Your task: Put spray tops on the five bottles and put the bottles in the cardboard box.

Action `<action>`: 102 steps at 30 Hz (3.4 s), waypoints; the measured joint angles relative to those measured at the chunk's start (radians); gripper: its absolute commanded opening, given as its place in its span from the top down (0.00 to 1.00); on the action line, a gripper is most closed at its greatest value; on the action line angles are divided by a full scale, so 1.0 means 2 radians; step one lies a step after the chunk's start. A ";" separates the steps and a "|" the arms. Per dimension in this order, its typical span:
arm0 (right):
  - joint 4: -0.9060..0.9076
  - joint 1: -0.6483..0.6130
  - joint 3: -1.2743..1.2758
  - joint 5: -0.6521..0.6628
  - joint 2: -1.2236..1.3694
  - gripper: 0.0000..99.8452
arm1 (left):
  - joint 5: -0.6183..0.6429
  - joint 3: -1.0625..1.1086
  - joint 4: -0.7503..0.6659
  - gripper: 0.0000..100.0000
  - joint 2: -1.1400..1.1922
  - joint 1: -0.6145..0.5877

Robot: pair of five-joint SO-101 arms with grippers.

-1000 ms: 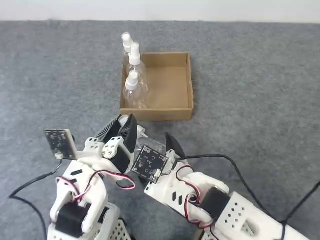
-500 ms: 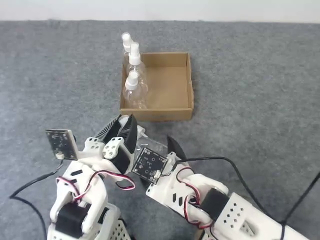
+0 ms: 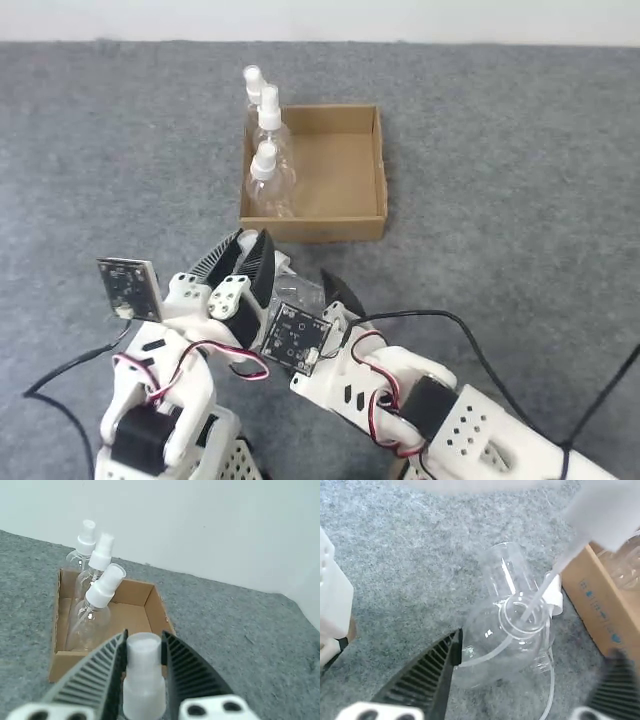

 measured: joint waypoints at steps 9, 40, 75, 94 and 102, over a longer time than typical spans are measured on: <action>-0.021 0.000 0.008 0.003 0.000 0.77 | -0.002 0.008 0.000 0.99 0.000 0.000; -0.020 0.003 0.008 0.004 -0.001 0.94 | -0.038 0.006 0.053 0.98 -0.001 0.005; -0.019 0.054 0.008 -0.025 -0.002 0.94 | -0.047 0.019 0.106 0.71 -0.001 0.094; -0.019 0.068 0.008 -0.025 -0.002 0.94 | -0.075 -0.038 0.136 0.71 -0.001 0.020; -0.019 0.072 0.008 -0.025 -0.002 0.94 | -0.077 -0.038 0.101 0.71 -0.001 -0.058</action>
